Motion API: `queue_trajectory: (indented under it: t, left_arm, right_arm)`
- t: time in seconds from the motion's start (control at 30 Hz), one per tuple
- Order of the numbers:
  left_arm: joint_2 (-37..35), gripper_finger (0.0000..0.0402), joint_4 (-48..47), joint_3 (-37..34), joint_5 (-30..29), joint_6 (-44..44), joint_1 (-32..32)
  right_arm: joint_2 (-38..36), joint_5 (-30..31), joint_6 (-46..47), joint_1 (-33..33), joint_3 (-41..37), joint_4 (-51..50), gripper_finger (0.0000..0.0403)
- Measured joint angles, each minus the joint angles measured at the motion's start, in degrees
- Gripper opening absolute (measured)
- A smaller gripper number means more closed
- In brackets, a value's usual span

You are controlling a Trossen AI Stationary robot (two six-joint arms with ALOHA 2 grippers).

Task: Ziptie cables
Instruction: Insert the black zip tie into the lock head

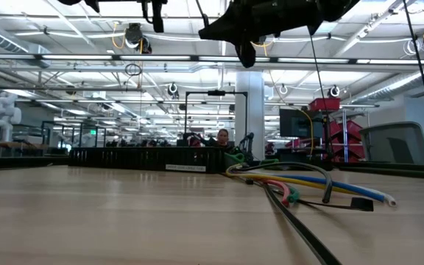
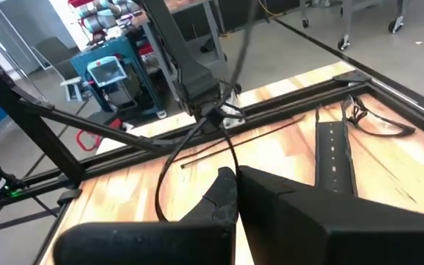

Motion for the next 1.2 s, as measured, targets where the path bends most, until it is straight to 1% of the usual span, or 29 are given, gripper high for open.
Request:
queue_trajectory:
  t: [0.23,0.5,0.6,0.8,0.93,1.07,1.2]
  left_arm:
    - [-1.09,0.0000,3.09,0.01,0.01,-0.09,2.05]
    - [-3.81,0.0000,2.61,0.17,-0.01,1.20,4.39]
    - [-3.90,0.0000,2.71,0.17,0.16,1.10,4.29]
    - [-2.30,0.0005,0.04,0.34,0.57,2.17,1.75]
    - [-1.89,0.0035,0.53,0.33,0.55,4.41,1.05]
    - [-1.87,0.0082,0.21,0.33,1.65,4.04,1.02]
    - [-1.87,0.0131,0.15,0.33,3.30,4.09,-0.30]
  right_arm:
    - [0.16,0.02,0.83,-0.02,0.00,-1.00,0.0000]
    - [0.05,0.55,1.03,-0.07,0.10,-0.55,0.0000]
    - [0.05,0.53,1.09,-0.04,0.07,0.72,0.0000]
    - [0.25,0.13,1.65,0.04,-0.12,0.39,0.0000]
    - [0.25,0.15,2.07,0.04,-0.13,0.42,0.0000]
    - [0.23,0.17,2.79,0.02,-0.13,0.39,0.0004]
    - [0.22,0.65,3.62,0.02,-0.13,-2.37,0.0022]
